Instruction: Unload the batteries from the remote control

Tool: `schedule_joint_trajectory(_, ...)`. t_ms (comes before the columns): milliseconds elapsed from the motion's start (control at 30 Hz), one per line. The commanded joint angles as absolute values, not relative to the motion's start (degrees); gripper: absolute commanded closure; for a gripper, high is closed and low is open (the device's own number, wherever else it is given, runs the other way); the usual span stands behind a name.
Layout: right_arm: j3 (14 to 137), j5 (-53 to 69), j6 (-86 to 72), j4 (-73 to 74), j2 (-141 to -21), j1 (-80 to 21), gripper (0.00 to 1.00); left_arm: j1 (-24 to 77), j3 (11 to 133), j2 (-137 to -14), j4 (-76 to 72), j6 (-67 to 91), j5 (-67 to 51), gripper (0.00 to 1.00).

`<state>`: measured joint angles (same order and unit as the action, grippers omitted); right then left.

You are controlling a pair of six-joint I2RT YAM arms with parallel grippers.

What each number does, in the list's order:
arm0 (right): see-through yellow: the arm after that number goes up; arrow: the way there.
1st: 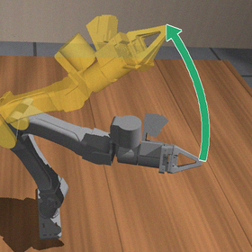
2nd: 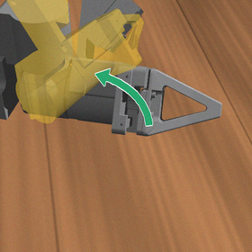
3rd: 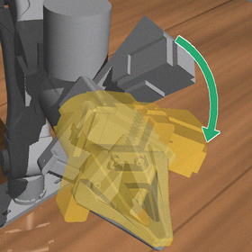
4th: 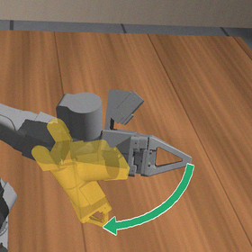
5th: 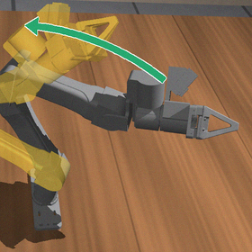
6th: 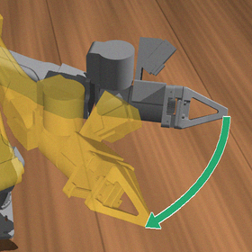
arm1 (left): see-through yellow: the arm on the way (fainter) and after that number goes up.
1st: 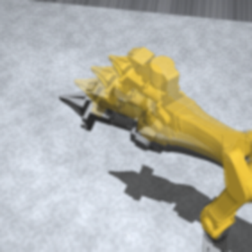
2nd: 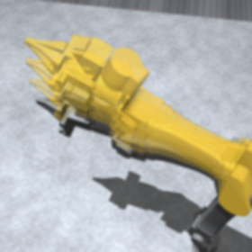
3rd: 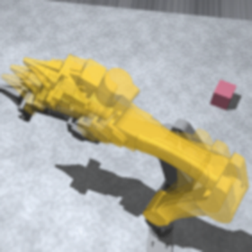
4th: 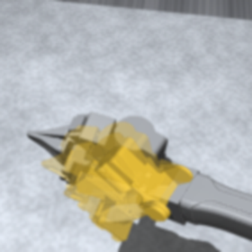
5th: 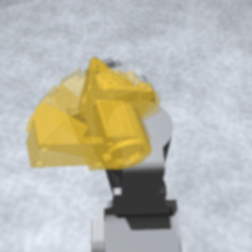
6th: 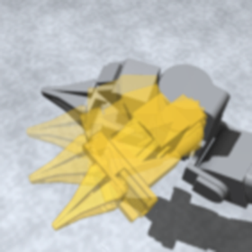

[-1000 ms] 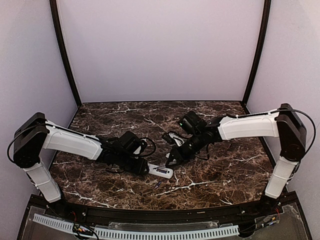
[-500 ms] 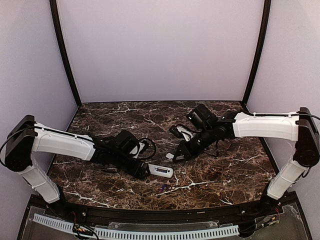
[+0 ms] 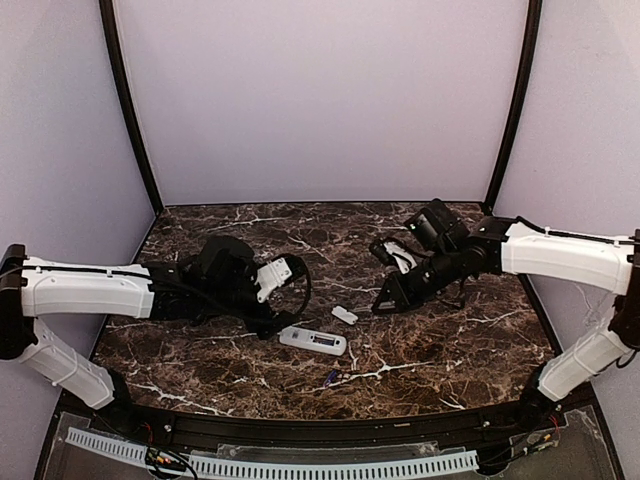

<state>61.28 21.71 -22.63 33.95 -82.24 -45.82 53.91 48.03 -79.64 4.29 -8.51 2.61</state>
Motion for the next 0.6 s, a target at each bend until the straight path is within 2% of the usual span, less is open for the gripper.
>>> schedule_joint_trajectory(0, 60.1, 20.9, -21.3, 35.8, -79.8, -44.8, 1.00, 54.1, 49.1, -80.2, 2.9, -28.7, 0.8, 0.13)
schedule_joint_trajectory(233, 56.9, 21.5, -21.1, 35.8, -77.1, -43.5, 1.00, 52.9, 58.8, -92.1, 22.9, -44.5, -10.8, 0.13)
schedule_joint_trajectory(567, 52.9, 22.0, -21.4, 35.1, -73.9, -42.5, 1.00, 50.3, 68.8, -103.3, 26.4, -48.2, -10.5, 0.16)
